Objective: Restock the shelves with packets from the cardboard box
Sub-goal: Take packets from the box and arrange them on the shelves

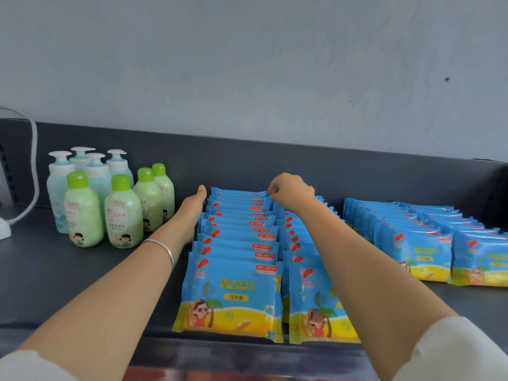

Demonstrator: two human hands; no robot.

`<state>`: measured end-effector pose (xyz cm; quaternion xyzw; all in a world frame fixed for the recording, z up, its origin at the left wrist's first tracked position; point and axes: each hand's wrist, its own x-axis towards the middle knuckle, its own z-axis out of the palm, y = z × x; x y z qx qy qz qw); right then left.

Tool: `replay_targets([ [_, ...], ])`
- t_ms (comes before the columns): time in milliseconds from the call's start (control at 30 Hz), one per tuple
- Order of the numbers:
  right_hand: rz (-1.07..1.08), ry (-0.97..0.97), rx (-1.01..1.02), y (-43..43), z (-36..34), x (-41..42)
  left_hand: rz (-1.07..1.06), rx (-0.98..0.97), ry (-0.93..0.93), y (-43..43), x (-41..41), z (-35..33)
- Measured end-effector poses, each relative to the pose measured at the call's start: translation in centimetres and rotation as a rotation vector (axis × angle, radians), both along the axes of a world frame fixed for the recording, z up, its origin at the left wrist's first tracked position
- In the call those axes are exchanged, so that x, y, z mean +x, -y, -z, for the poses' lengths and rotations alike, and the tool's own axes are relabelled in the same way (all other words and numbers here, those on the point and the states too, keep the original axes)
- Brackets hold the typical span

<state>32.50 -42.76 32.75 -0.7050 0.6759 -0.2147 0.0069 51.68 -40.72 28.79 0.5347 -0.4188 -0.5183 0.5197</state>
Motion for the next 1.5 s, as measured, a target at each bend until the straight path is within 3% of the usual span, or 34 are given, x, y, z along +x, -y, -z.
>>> replay_targets([
  [133, -0.014, -0.032, 0.079, 0.5, 0.5, -0.1, 0.074, 0.045, 0.011, 0.3, -0.6, -0.5],
  [367, 0.004, -0.118, 0.047, 1.2, 0.3, 0.7, 0.031, 0.04, 0.06, 1.2, -0.9, -0.4],
  [567, -0.013, 0.018, 0.025, 1.5, 0.2, 0.2, 0.039, 0.067, 0.014, 1.5, -0.5, -0.4],
  [967, 0.014, 0.012, 0.068, 2.9, 0.0, 1.3, 0.096, 0.06, 0.018, 1.8, -0.4, -0.5],
  [1167, 0.045, 0.053, 0.03, 3.6, 0.1, 1.0, 0.063, -0.073, 0.164, 2.7, -0.2, -0.9],
  [1500, 0.006, 0.051, 0.07, 4.4, 0.0, 1.8, 0.088, -0.085, 0.413, 3.6, -0.5, -1.3],
])
